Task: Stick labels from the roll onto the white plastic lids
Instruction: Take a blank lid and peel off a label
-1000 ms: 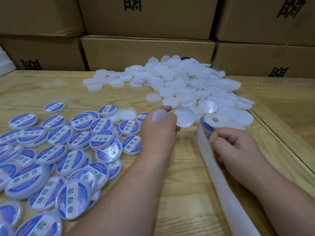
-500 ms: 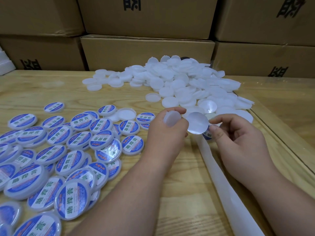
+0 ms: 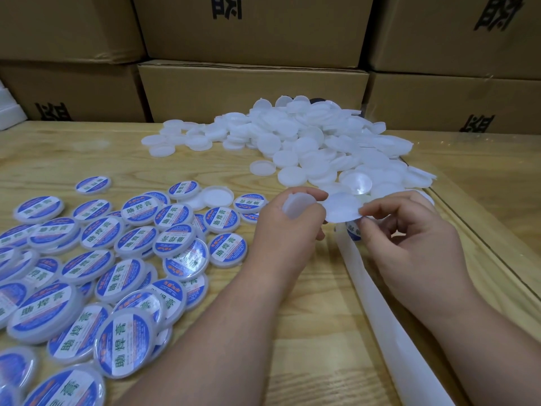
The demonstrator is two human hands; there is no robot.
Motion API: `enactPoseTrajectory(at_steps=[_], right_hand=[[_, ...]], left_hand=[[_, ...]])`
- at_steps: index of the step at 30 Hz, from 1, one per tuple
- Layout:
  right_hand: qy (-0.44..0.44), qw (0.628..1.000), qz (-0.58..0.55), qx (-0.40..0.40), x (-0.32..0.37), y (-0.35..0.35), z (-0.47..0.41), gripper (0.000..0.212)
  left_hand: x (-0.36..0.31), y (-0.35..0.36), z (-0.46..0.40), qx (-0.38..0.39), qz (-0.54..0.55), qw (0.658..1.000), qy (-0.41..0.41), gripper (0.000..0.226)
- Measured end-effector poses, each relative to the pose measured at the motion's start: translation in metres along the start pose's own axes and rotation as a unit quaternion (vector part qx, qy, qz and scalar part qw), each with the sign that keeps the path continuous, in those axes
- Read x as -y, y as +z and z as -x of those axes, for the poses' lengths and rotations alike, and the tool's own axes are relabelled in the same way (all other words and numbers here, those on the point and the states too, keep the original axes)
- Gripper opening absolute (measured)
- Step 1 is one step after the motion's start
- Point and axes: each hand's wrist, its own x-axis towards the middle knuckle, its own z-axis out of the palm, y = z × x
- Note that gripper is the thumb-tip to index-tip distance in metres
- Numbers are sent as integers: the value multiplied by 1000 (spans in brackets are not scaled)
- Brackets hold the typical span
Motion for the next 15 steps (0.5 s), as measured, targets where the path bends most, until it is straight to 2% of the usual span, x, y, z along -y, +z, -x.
enactPoseTrajectory(at_steps=[2,4,6,8,10,12,15], right_hand=[[2,1000,-13,-11,0,-1,0,27],[18,998,-49,-17,1,-2,-1,28],[67,991,-117,-9,2,-3,-1,25],[149,966,-212,22,3,-6,-2,19],[234,912,-326,84,2,-9,-6,13],[312,838,-421,149,1,-13,-11,10],[369,759,-485,228,0,-19,-15,30]], left_hand=[[-1,0,1,14,19,1000,9,19],[-2,0,3,35,63,997,23,26],[-4,-1,4,51,125,990,28,31],[-6,-1,3,56,159,985,27,30],[-7,0,2,54,160,985,27,26],[-5,1,1,62,168,984,23,26],[-3,1,1,58,184,981,7,37]])
